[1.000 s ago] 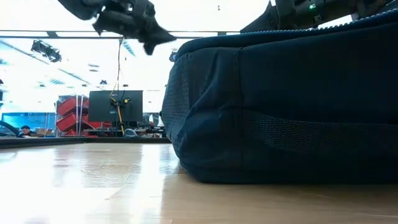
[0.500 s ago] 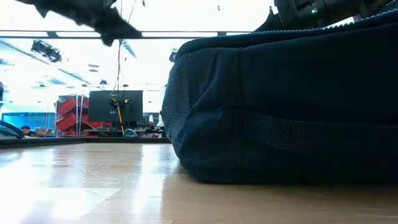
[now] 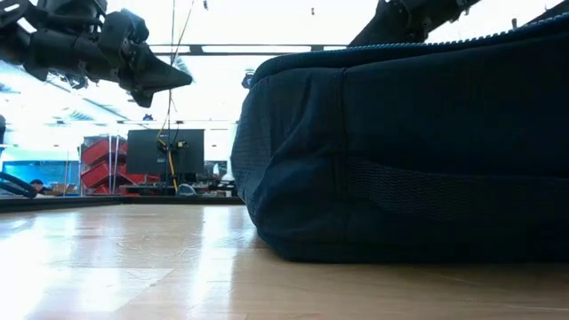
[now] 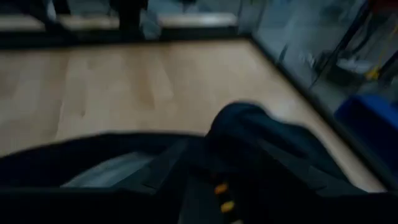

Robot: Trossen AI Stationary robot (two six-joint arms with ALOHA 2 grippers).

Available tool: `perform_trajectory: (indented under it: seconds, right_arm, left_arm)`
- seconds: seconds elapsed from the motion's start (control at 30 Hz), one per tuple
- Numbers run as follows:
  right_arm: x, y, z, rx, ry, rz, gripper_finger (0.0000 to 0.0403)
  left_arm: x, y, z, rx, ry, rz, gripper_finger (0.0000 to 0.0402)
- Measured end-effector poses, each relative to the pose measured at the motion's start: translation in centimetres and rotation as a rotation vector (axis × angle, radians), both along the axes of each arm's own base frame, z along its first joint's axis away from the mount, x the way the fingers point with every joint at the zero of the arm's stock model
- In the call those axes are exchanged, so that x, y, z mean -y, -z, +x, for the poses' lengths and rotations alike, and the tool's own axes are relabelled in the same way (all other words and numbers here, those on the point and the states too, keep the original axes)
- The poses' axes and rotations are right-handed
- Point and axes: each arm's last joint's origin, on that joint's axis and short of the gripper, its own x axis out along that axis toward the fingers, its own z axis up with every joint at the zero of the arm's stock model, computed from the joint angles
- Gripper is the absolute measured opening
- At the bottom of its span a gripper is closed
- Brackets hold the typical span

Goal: Unpack backpack
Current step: Remove the black charger cable from the backpack

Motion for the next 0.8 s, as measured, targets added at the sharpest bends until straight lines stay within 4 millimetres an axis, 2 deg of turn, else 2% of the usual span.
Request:
perform_trajectory:
  seconds: [0.07, 0.2, 0.33, 0.43, 0.57, 0.8]
  right_arm:
    - [-0.4, 0.1, 0.8, -0.071, 0.015, 0.028, 0.0153]
    - [-0.6, 1.7, 2.1, -0.301, 0.059, 0.085, 0.0146]
    - [-0.8, 2.9, 3.4, -0.467, 0.058, 0.223, 0.0133]
    - [-1.0, 2.6, 4.8, -0.447, 0.105, 0.311, 0.0123]
    - [-1.3, 0.7, 6.2, -0.400, 0.061, 0.332, 0.0110]
    - [-0.8, 1.0, 5.7, -0.502, 0.020, 0.352, 0.0107]
  left_arm:
    - [0.0, 0.1, 0.1, -0.007, 0.002, 0.015, 0.0000]
    - [-0.1, 0.4, 0.3, -0.035, 0.002, 0.009, 0.0000]
    - [-0.2, 0.5, 0.8, -0.038, 0.007, 0.014, 0.0000]
    - [-0.3, 0.7, 1.1, -0.051, 0.023, 0.032, 0.0000]
    - [-0.4, 1.0, 1.5, -0.064, 0.027, 0.049, 0.0000]
    - [-0.6, 1.9, 2.2, -0.139, 0.046, 0.109, 0.0000]
